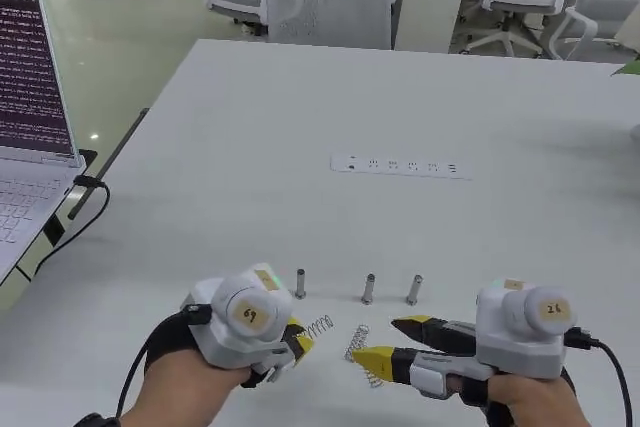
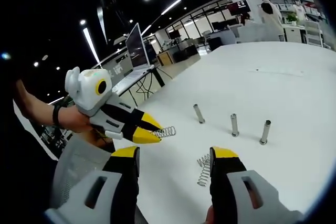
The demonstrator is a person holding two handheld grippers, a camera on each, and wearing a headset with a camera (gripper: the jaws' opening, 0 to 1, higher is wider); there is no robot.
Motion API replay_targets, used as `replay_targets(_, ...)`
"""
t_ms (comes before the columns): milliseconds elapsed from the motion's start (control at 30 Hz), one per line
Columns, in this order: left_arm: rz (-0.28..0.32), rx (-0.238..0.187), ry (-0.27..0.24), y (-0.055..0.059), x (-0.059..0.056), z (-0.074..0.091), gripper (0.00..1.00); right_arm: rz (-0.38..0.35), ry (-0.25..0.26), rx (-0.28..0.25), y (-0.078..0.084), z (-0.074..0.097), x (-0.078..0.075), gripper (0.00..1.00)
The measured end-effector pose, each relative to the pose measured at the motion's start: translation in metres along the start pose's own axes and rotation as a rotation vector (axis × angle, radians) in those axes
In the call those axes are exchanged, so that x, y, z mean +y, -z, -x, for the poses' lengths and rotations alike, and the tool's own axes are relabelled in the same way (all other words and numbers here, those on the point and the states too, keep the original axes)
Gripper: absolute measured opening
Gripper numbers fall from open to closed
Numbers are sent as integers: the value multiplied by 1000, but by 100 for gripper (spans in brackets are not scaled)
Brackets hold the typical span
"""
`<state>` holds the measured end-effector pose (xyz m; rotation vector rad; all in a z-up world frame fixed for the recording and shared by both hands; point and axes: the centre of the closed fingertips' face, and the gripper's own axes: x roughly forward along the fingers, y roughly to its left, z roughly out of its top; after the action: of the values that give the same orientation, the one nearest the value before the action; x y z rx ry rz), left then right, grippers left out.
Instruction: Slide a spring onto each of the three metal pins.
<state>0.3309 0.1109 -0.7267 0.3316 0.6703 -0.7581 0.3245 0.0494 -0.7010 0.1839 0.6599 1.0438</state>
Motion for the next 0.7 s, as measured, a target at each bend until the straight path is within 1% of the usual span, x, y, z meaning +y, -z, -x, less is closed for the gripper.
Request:
replay_targets(167,-13,-11,13,-5,-8,1,2,-7,-23,7,0,-7,2,49)
replay_targets(267,-20,-18,18,-8,-11,1,2,-28,-53,15,1,-13,6,45)
replay_targets(367,-29,-20,25,-9,-16,2,2,-20,-61,18,1,-16,8,43)
replay_targets(567,-44,-21,39,-10,-24,3,2,-29,-84,12,-1,-21,10,38)
replay_targets(700,-56,-26,41,-11,-25,3,2,-34,-90,18,0,-23,8,36)
